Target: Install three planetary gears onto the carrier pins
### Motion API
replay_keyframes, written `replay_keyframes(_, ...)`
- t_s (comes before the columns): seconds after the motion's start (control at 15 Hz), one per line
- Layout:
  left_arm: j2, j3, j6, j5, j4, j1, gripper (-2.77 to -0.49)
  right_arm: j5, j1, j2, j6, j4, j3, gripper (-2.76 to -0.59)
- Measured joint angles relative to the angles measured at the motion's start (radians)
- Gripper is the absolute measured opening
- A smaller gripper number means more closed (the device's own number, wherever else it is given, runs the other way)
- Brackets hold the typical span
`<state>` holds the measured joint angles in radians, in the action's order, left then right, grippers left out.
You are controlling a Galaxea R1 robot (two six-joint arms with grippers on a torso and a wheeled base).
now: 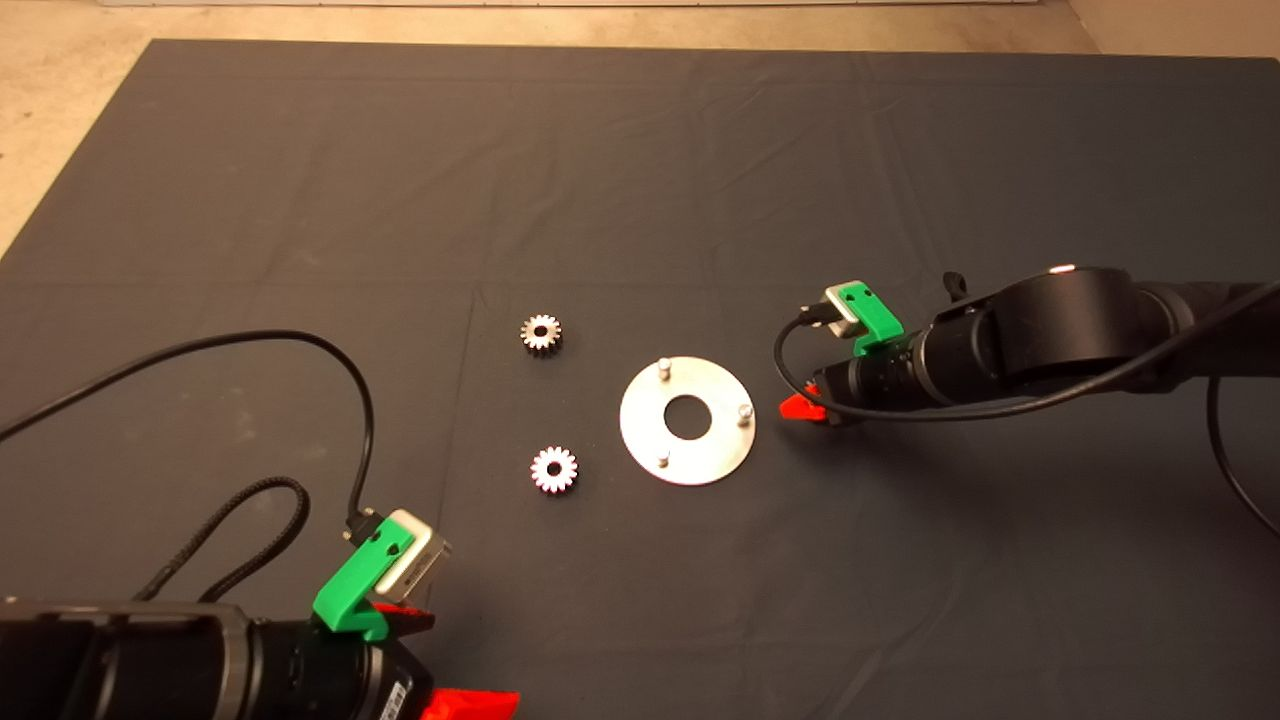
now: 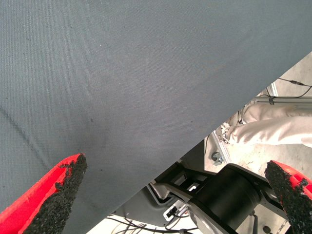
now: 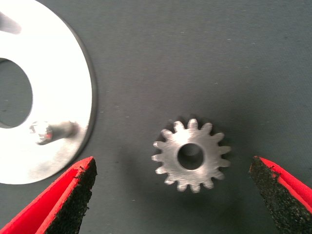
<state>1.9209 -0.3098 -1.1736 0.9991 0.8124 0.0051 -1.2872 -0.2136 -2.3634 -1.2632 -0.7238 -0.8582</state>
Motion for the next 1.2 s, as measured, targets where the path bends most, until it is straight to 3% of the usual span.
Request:
replay_keyframes(0.33,0.0,0.0,0.0,0.0,0.0,0.0,-0.62,-0.004,0.001,0.0,0.026,0.0,-0.018,-1.0)
replay_keyframes(0.8,0.0,0.0,0.0,-0.001,0.0,0.0,-0.62,-0.004,0.045,0.0,0.037,0.002,-0.047,-1.01)
replay_keyframes(1.2,-0.001,0.0,0.0,-0.002,0.0,0.0,-0.62,-0.004,0.044,0.0,0.062,0.004,-0.058,-1.18)
